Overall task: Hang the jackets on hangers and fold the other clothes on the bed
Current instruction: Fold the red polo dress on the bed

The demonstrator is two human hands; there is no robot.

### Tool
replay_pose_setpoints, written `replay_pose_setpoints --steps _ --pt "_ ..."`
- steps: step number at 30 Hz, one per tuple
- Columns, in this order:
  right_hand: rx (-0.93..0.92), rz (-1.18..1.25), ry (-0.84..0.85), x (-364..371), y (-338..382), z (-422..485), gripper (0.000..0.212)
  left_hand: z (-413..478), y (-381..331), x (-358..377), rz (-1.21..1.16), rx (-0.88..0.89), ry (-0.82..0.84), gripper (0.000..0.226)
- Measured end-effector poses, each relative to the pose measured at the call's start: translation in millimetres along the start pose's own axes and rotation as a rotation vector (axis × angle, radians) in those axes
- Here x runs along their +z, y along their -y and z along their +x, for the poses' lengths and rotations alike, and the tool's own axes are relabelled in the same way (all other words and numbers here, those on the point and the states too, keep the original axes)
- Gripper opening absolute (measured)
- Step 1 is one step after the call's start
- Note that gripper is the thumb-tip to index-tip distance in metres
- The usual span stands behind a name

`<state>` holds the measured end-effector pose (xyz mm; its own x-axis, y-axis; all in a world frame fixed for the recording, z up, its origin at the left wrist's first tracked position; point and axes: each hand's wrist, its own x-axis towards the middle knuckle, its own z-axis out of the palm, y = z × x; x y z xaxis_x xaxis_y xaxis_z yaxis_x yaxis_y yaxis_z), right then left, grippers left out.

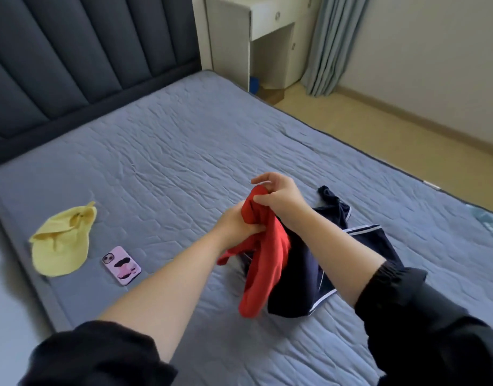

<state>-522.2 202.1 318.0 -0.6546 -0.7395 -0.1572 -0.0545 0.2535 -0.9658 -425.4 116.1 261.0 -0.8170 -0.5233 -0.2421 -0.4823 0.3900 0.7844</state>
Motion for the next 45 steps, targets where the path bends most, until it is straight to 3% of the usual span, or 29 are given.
replay_pose_setpoints --steps 3,6,11,14,17,18,22,25,27,29,32,35,38,40,42,45 --pt "-0.058 -0.020 -0.025 -8 40 1 0.031 -4 -30 -33 0.068 0.054 -0.069 0.020" --pt "-0.093 -0.020 -0.028 -18 67 2 0.027 -12 -52 -63 0.159 0.102 -0.140 0.013" --pt "-0.096 0.060 -0.064 -27 86 5 0.025 -28 -78 -105 -0.119 0.028 -0.326 0.018" --pt "-0.042 -0.027 0.144 -18 80 -1 0.030 -38 -85 -129 -0.325 -0.079 -0.431 0.017" --pt "-0.048 -0.087 0.436 4 65 -15 0.052 -51 -85 -144 -0.531 -0.136 -0.459 0.025" --pt "-0.077 -0.159 0.455 13 59 -17 0.053 -55 -83 -147 -0.603 -0.148 -0.457 0.023" --pt "-0.035 -0.507 0.099 25 52 -13 0.012 -67 -69 -163 -0.801 -0.196 -0.436 0.029" --pt "0.016 -0.429 0.003 22 55 -8 0.019 -75 -51 -183 -0.608 -0.252 -0.498 0.034" --pt "0.004 -0.451 0.029 29 64 -7 0.020 -84 -33 -199 -0.338 -0.278 -0.499 0.034" --pt "-0.010 -0.483 0.096 45 72 -5 0.018 -97 -13 -214 -0.214 -0.306 -0.418 0.035" --pt "0.048 -0.440 0.261 77 77 0 0.017 -116 27 -226 -0.235 -0.395 -0.317 0.039" --pt "0.216 -0.350 0.563 111 71 7 0.013 -144 74 -226 -0.359 -0.504 -0.224 0.057" --pt "0.237 -0.519 0.751 150 43 12 0.027 -168 124 -214 -0.481 -0.607 -0.192 0.060" --pt "0.091 -0.708 0.629 180 11 14 0.032 -177 160 -197 -0.594 -0.641 -0.339 0.059" --pt "0.023 -0.794 0.478 207 -27 8 0.047 -184 199 -174 -0.454 -0.700 -0.559 0.062" --pt "0.132 -0.782 0.484 236 -98 -18 0.055 -192 255 -128 -0.206 -0.759 -0.578 0.065"
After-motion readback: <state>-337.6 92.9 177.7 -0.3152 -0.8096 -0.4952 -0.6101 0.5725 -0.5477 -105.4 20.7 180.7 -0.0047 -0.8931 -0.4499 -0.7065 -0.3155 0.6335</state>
